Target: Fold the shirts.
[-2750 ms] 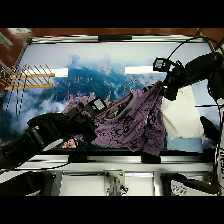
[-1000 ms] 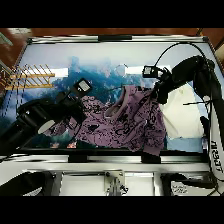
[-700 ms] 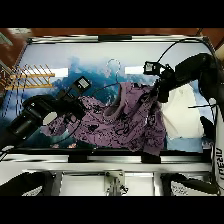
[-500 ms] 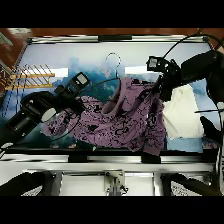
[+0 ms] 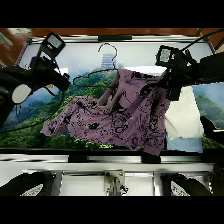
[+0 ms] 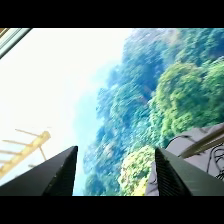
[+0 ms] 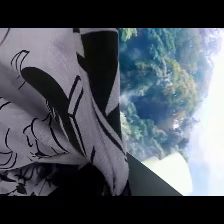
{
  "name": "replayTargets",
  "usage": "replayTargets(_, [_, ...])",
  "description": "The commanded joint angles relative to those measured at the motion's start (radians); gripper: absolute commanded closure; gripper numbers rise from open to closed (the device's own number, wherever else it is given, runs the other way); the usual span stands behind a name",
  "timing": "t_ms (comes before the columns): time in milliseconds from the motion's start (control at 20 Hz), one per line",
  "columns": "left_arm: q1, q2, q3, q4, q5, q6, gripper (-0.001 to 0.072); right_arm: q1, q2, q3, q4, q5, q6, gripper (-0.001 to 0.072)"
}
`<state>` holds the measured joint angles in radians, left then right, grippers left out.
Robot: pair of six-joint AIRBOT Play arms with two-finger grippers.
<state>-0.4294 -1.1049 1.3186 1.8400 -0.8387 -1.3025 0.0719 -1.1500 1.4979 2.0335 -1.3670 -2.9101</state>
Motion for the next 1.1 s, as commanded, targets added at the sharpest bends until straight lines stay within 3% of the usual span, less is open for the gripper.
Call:
replayTargets(0, [0.075,0.001,0.037,0.0,-0.111,-0.094,0.0128,0.0,0.029,0.001,0.003,0.001,-0.095,0.0645])
replayTargets(100, [0.132,0.001,0.037,-0.029,-0.189,-0.248,0.0128,0.0,0.032,0.001,0.008,-0.004,-0.085,0.0645])
replayTargets(200, [0.189,0.001,0.028,-0.234,-0.251,-0.37,0.0127,0.0,0.034,0.001,0.008,-0.005,-0.075,0.0645])
replayTargets(300, [0.201,0.0,-0.027,-0.571,-0.237,-0.393,0.0089,0.0,0.034,0.001,0.008,-0.005,-0.071,0.0645])
replayTargets(400, [0.14,-0.004,-0.126,-0.772,-0.134,-0.386,0.0093,0.0,0.034,0.001,0.008,-0.005,-0.071,0.0645])
replayTargets(600, [-0.019,-0.082,-0.218,-0.795,0.037,-0.439,0.0104,0.0,0.034,0.001,0.001,-0.006,-0.055,0.0645])
replayTargets(1050, [-0.071,-0.111,-0.218,-0.824,0.046,-0.438,0.0113,0.0,0.034,0.001,-0.027,-0.005,-0.051,0.0644])
